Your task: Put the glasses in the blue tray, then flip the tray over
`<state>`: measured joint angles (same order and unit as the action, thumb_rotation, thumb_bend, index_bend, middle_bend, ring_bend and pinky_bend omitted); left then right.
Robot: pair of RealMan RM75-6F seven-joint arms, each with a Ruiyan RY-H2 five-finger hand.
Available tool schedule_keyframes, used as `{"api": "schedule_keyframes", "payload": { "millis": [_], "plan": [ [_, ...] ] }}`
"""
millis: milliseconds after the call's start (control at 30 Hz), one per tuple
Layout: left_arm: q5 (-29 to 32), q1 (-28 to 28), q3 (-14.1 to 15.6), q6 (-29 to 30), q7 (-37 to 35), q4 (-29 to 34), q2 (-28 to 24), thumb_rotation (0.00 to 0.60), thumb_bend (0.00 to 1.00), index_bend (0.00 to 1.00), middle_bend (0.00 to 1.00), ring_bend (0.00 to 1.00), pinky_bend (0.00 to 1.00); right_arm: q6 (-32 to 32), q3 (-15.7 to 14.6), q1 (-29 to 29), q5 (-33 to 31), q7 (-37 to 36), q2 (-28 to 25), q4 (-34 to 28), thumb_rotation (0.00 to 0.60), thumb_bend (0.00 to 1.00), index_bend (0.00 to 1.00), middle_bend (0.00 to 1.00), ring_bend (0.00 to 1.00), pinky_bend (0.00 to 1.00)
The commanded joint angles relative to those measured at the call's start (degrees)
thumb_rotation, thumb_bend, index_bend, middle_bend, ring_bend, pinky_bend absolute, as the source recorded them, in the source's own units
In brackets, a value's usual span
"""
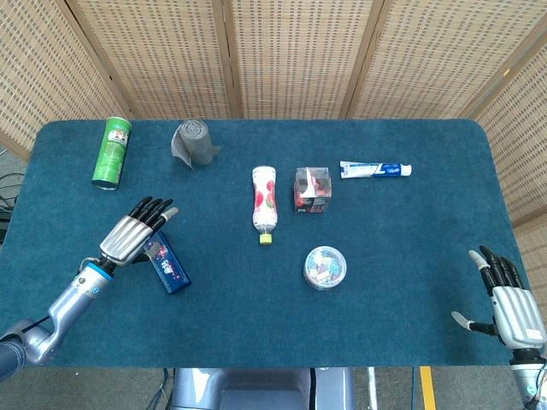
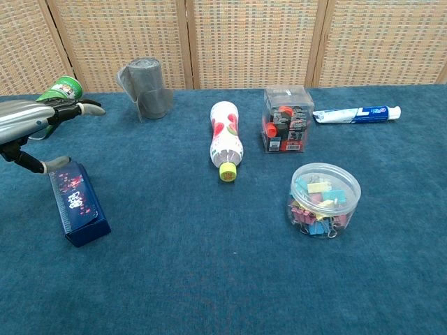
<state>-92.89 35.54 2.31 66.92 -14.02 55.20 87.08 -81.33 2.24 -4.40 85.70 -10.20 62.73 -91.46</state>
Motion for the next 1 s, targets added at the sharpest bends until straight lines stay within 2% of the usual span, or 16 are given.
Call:
{"api": "schedule_keyframes", "payload": {
  "millis": [33,133,233,333,600,1000],
  "plan": [
    [-0.2,0.1,-0.2,0.4,-0.9,2.8,-2.3,0.6,0.35,0.0,0.0,0.0,0.0,0.0,0.0,0.0,0.0,0.0,0.0,0.0,0.6,0.0,0.0,0.0,0.0,0.0],
    [-1.5,0.3,1.1,-0.3,-2.1,6.8,-5.6,0.6,0.22,0.0,0.0,0.0,0.0,0.0,0.0,0.0,0.0,0.0,0.0,-0.1,0.6,0.0,0.0,0.0,0.0,0.0],
    [-3.7,1.2,4.2,-3.6,-0.5,11.4,-9.5,0.6,0.17,0.0,0.0,0.0,0.0,0.2,0.0,-0.1,-0.1,0.0,-0.1,-0.2,0.6,0.0,0.0,0.0,0.0,0.0],
    [-3.8,1.7,5.5,-7.1,4.3,13.2,-10.3,0.6,0.17,0.0,0.0,0.0,0.0,0.2,0.0,0.0,-0.1,0.0,-0.2,-0.3,0.6,0.0,0.0,0.0,0.0,0.0],
    [-1.9,2.7,5.2,-12.7,10.1,12.9,-7.3,0.6,0.18,0.0,0.0,0.0,0.0,0.3,-0.1,-0.1,-0.2,-0.1,-0.2,-0.3,0.6,0.0,0.0,0.0,0.0,0.0],
    [0.9,3.7,2.4,-14.8,16.4,11.4,-3.8,0.6,0.22,0.0,0.0,0.0,0.0,0.6,-0.1,-0.2,-0.2,-0.3,-0.4,-0.4,0.6,0.0,0.0,0.0,0.0,0.0]
  ]
}}
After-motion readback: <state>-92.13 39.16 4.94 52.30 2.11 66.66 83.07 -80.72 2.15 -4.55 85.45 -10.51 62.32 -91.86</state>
